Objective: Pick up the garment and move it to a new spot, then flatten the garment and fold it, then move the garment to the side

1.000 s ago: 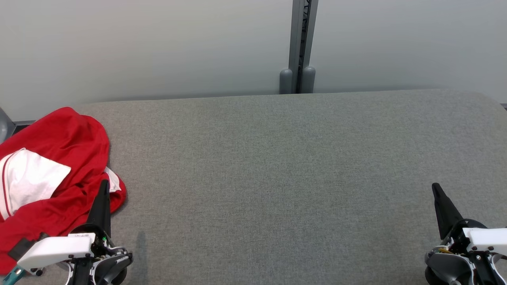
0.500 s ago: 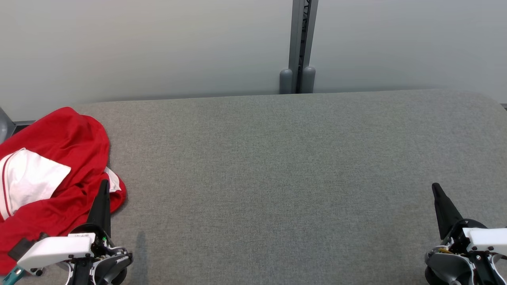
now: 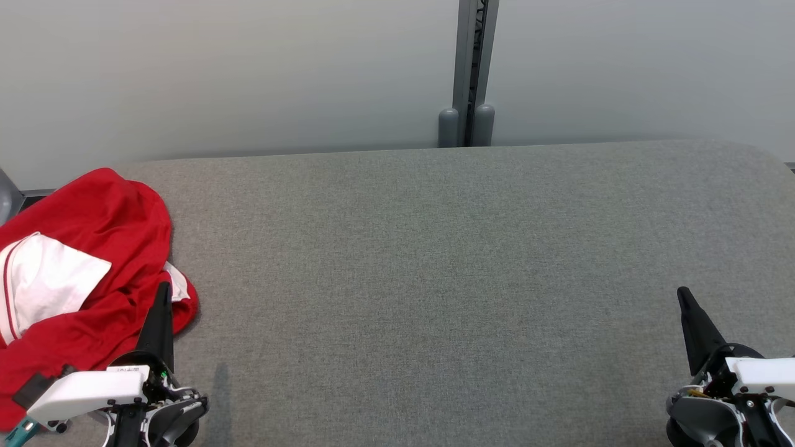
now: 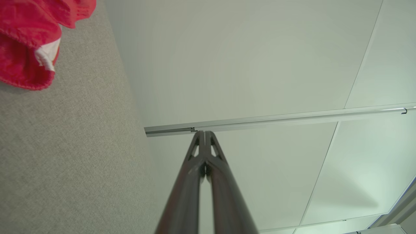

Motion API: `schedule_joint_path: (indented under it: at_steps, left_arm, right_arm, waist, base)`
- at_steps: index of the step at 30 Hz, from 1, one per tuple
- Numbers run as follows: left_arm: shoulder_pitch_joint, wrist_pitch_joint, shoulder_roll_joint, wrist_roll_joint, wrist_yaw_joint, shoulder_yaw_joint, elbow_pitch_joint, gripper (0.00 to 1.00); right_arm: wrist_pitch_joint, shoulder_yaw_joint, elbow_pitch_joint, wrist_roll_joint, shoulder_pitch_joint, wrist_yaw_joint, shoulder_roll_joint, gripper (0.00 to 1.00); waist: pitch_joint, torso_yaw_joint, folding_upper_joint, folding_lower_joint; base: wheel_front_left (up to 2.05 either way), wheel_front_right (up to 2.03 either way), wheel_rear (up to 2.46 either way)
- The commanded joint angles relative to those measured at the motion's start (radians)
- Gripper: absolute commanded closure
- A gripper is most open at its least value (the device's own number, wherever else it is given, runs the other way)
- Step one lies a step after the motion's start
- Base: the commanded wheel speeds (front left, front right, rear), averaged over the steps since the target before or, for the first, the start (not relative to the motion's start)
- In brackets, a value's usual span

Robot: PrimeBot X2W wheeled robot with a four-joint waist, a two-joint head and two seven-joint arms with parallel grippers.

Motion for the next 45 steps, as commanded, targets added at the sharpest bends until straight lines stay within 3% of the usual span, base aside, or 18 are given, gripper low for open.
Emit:
schedule_joint_path:
  at_steps: [1,45]
  left_arm:
    - [-0.014,0.002,0.003,-0.001,-0.003,0.002,0.000,1.00]
    - [-0.014,0.002,0.003,-0.001,-0.003,0.002,0.000,1.00]
  right_arm:
    - [0.001,0.000,0.002,0.000,-0.004,0.001,-0.005,1.00]
    - [0.001,0.000,0.002,0.000,-0.004,0.001,-0.005,1.00]
  waist:
    - [0.000,0.000,-0.0001,0.0000]
    - [0.000,0.000,-0.0001,0.0000]
  base:
    - [0.00,0.00,0.00]
    - [0.00,0.00,0.00]
